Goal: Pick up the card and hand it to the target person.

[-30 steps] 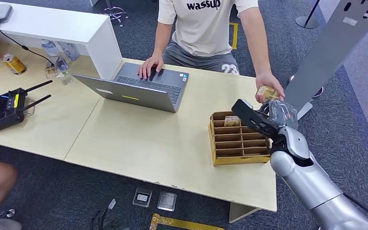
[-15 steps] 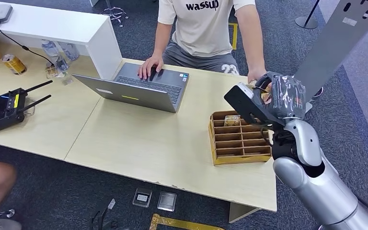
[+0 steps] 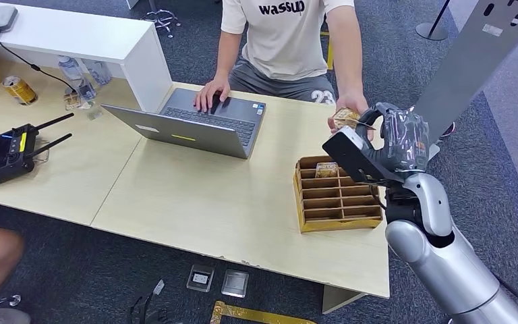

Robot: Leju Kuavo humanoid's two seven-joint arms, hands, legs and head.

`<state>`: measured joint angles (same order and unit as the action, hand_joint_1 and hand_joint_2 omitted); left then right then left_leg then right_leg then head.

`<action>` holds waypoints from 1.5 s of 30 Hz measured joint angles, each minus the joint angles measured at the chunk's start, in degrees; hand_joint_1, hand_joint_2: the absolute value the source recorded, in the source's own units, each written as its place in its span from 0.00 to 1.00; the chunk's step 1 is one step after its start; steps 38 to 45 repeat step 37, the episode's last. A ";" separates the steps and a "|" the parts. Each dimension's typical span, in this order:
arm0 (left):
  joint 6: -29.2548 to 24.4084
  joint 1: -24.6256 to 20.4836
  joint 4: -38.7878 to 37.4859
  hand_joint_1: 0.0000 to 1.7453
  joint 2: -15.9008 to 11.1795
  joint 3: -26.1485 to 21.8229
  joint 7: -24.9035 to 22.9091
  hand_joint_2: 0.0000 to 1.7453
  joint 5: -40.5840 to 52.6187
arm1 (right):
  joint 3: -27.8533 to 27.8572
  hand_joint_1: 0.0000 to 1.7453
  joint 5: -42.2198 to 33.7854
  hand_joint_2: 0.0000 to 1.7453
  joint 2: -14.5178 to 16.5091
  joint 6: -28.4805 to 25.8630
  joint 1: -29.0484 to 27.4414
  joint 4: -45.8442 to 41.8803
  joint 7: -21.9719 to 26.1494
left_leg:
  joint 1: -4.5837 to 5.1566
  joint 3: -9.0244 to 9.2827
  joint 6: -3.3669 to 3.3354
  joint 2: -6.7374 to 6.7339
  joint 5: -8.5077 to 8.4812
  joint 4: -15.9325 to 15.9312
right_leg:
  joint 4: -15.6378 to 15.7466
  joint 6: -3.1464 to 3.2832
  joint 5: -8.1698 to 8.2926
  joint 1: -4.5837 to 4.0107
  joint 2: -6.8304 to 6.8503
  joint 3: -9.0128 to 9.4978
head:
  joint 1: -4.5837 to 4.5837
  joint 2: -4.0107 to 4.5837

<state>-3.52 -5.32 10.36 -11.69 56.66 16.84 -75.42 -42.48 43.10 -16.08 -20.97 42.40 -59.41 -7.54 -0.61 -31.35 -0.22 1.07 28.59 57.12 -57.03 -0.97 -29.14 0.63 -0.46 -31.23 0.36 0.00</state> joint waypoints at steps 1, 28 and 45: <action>0.06 -0.01 0.00 0.00 0.02 0.01 0.13 1.00 0.16 | -0.01 1.00 0.24 1.00 0.31 -0.77 0.26 1.59 0.96 | 0.00 0.00 0.00 0.00 0.00 0.00 | 0.00 0.00 0.00 0.00 0.00 0.00 | 0.00 0.00; -0.48 -0.01 0.00 0.00 0.68 0.51 0.57 0.00 -0.02 | -0.46 0.00 -4.05 1.00 7.57 -13.08 1.48 24.51 11.67 | 0.00 -0.04 0.00 0.00 0.00 0.00 | 0.00 0.00 -0.01 0.00 -0.01 -0.04 | 0.00 0.00; -1.16 0.04 0.00 0.00 0.68 0.51 0.19 0.00 -1.56 | 1.79 0.00 -21.51 1.00 8.26 -10.88 -1.28 19.98 18.71 | 0.00 -0.02 0.00 0.01 0.00 0.00 | 0.00 0.00 0.00 0.00 0.00 -0.03 | -0.01 0.00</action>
